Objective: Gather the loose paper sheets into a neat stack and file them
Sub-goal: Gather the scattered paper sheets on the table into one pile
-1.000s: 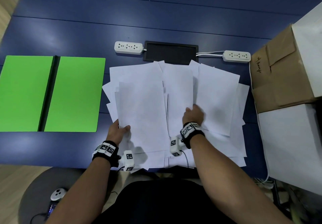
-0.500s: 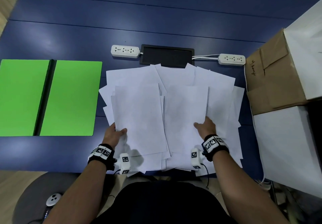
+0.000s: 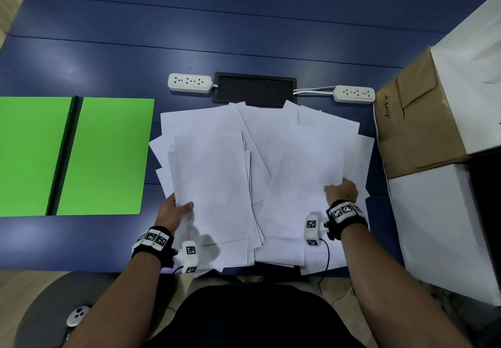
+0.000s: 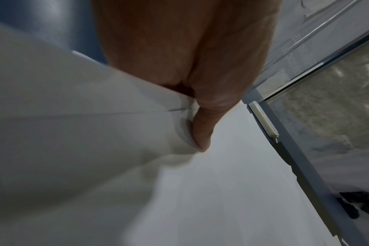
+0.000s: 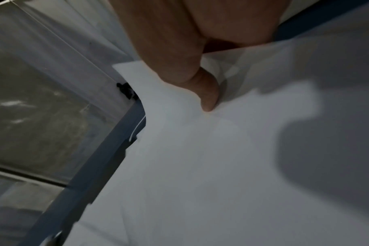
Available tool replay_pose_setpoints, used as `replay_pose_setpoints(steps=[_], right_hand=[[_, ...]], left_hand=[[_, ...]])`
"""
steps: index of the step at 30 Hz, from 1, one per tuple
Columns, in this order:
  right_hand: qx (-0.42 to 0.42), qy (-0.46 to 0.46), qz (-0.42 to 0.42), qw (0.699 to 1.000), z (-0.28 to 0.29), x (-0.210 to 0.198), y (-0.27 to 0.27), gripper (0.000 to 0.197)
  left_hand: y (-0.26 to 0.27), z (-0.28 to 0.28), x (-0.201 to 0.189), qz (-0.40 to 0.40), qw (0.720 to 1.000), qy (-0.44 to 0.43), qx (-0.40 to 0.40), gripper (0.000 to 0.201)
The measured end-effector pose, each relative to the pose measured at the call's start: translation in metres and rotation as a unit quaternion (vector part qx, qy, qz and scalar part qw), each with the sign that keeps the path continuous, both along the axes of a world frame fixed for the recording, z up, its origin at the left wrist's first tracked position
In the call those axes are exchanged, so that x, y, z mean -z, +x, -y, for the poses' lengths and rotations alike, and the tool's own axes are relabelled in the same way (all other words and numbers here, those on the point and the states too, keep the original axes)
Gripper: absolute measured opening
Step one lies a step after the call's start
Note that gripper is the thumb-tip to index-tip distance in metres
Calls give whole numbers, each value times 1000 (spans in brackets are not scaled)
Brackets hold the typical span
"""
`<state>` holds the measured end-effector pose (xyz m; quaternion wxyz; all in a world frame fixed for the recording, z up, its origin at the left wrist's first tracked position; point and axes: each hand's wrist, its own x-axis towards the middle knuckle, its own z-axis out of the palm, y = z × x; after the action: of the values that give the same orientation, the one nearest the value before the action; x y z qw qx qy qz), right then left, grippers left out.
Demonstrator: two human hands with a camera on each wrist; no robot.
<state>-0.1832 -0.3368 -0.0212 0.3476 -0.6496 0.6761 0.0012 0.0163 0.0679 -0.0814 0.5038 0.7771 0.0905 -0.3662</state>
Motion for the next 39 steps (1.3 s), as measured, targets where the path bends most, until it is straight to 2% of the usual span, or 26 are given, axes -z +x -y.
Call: replay_pose_setpoints(steps=[3,7,10,13,16,20,22,26,30,32,34,36,39], right_hand=[[16,-15,-35,999,23,-2,-6,30],[20,20,-115,993,44,7,-9,39],[-11,57,-93,994,46,7,-5,47],[-9,23,-73,997,43,13,-4,47],[11,-9,-38,999,38,14,-2,50],[47,5,19,999,44,8,-4,59],[34,0,49,998,48,0,-8,49],[-24,-61,115,991,45,-44,-24,42],[-82,-92,227,966,31,-104,-30,43],[-102,-81,305,944,20,-132,-26,42],[-112,-54,353,927,8,-150,-19,33],[-126,-9,363,923,-1,-151,-12,25],[-136,58,350,925,-27,-129,9,22]], left_hand=[[1,-2,4,-3,1000,5,-5,29],[0,-2,8,-2,1000,1,-9,30],[0,-3,9,-4,1000,7,-15,30],[1,-4,12,-6,1000,11,-18,33],[0,-3,12,-6,1000,14,-20,31],[-1,1,5,-7,1000,11,-24,32],[-2,2,1,-9,1000,10,-27,32],[-4,6,-8,-12,999,-6,-31,31],[-7,12,-16,3,999,-18,-36,32],[-7,12,-18,6,999,-21,-34,33],[-7,12,-20,6,999,-17,-32,33],[-6,12,-20,-5,999,-16,-36,33],[-7,13,-21,-23,998,-25,-50,31]])
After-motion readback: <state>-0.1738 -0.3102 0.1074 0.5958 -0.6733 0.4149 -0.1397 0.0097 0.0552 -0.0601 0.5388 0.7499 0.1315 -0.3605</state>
